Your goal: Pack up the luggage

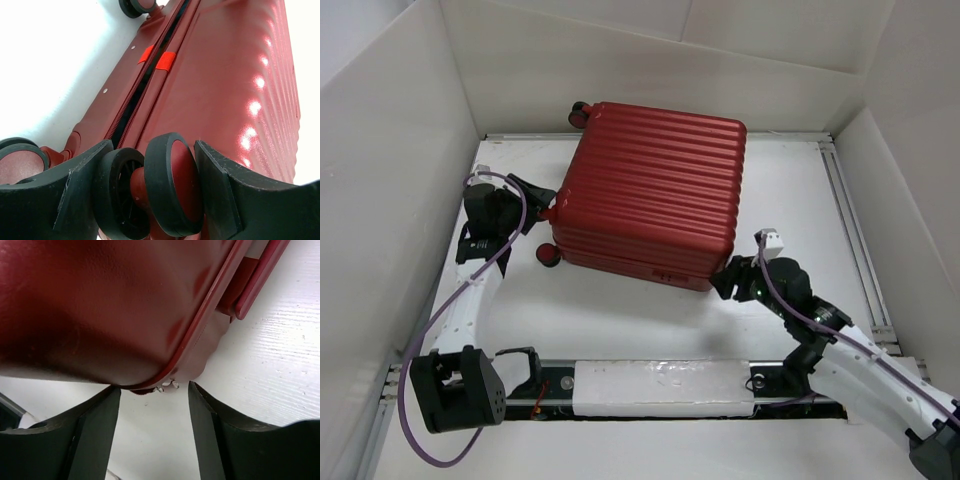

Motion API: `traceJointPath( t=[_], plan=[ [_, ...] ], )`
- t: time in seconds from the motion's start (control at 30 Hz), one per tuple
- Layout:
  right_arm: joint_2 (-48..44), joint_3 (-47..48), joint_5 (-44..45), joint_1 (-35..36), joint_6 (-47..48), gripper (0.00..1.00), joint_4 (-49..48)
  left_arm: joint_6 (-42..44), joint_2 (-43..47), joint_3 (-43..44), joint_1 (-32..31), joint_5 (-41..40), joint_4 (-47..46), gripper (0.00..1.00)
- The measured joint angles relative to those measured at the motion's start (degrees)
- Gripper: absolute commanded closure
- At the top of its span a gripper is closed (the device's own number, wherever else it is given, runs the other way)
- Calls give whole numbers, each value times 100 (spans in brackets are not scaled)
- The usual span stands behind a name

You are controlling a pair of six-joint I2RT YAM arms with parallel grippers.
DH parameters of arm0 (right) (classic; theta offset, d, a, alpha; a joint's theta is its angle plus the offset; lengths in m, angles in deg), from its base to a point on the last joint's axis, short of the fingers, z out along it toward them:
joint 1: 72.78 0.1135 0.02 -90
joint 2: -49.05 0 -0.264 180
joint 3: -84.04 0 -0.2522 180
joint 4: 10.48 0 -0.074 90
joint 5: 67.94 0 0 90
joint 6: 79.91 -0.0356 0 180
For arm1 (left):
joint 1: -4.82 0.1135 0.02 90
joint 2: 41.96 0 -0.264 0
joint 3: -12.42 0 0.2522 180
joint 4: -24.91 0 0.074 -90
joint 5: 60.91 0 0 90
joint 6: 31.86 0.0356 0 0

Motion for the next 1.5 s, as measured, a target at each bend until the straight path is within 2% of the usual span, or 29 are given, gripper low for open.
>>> traceJointPath(
  t=[0.17,0.23,0.27,0.37,0.4,0.47,0.53,0.6,0.7,0.73,0.87,1.0,1.07,1.17,1.3,1.4,1.5],
  plan=[
    [299,-184,87,76,118,47,-479,22,-2,0,0,-11,-20,100],
    [345,-267,66,101,144,47,-673,24,-2,0,0,-9,-31,100],
    [365,-310,70,114,155,51,-763,28,-2,0,0,-11,-37,100],
    [372,-446,87,160,179,56,-942,35,-2,0,0,0,-37,100],
    [319,-503,98,164,179,63,-999,35,-2,0,0,4,-39,100],
    [160,-610,136,184,188,64,-1054,35,-2,-26,0,17,-79,100],
    [-33,-719,203,184,177,73,-1091,24,-2,-44,0,28,-81,100],
    [-114,-761,262,203,149,78,-1099,15,-2,-50,-7,50,-90,100],
    [-87,-772,356,232,109,92,-1084,-17,0,-118,-11,59,-168,100],
    [-46,-772,411,232,101,100,-1073,-35,0,-144,-11,59,-203,100],
    [72,-767,564,284,-48,100,-1102,-87,11,-275,-11,72,-376,100],
    [42,-745,844,658,-581,100,-1032,-197,107,-597,-9,66,-785,100],
    [-11,-734,1239,1027,-1003,100,-966,-256,203,-774,-22,9,-975,100],
    [-7,-684,2149,2002,-1589,100,-901,-337,348,-992,-133,-262,-1325,100],
    [498,-278,2855,2951,-1998,100,-496,-376,619,-1314,-192,-442,-1764,100],
    [1021,240,2704,2800,-2026,100,2,-415,898,-1504,-227,-446,-1899,100],
    [1456,861,2170,1965,-1958,100,348,-461,1143,-1547,-295,-321,-1932,100]
  ],
)
